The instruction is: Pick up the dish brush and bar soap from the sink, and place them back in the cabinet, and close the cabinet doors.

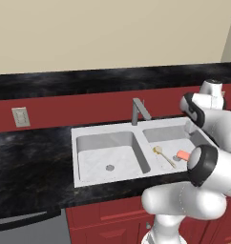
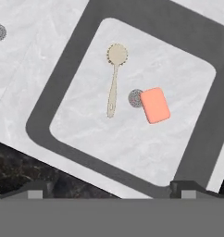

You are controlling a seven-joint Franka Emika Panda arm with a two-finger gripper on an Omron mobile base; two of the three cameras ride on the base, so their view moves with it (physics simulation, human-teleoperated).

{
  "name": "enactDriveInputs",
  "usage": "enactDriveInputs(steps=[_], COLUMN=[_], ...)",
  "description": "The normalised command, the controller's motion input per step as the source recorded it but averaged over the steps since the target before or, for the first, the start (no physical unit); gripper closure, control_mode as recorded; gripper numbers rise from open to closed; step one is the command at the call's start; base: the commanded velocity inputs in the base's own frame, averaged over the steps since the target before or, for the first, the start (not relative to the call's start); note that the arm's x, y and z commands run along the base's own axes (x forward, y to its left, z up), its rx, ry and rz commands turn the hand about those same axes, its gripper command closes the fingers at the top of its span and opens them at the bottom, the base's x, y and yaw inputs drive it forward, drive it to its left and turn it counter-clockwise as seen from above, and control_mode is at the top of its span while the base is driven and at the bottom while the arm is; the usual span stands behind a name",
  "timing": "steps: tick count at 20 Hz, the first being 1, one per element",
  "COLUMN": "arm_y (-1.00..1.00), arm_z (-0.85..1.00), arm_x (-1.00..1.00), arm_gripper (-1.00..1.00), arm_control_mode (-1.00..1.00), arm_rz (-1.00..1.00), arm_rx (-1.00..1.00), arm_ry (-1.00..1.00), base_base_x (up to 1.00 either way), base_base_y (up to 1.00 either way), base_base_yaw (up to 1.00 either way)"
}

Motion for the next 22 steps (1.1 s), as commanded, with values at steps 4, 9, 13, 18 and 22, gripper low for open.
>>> enactDriveInputs(steps=[4, 9, 13, 18, 22], arm_y=[-0.03, -0.03, -0.06, -0.20, -0.19], arm_z=[-0.31, -0.34, -0.42, -0.42, -0.39], arm_x=[0.21, 0.22, 0.24, 0.17, 0.22], arm_gripper=[-1.00, -1.00, -1.00, -1.00, -1.00], arm_control_mode=[-1.00, -1.00, -1.00, -1.00, -1.00], arm_rz=[0.01, 0.00, 0.01, 0.03, 0.04], arm_rx=[0.00, 0.00, -0.01, 0.00, 0.00], arm_ry=[0.01, 0.00, 0.00, 0.00, 0.00], base_base_x=[0.00, 0.00, 0.00, 0.00, 0.00], base_base_y=[0.00, 0.00, 0.00, 0.00, 0.00], base_base_yaw=[0.00, 0.00, 0.00, 0.00, 0.00])
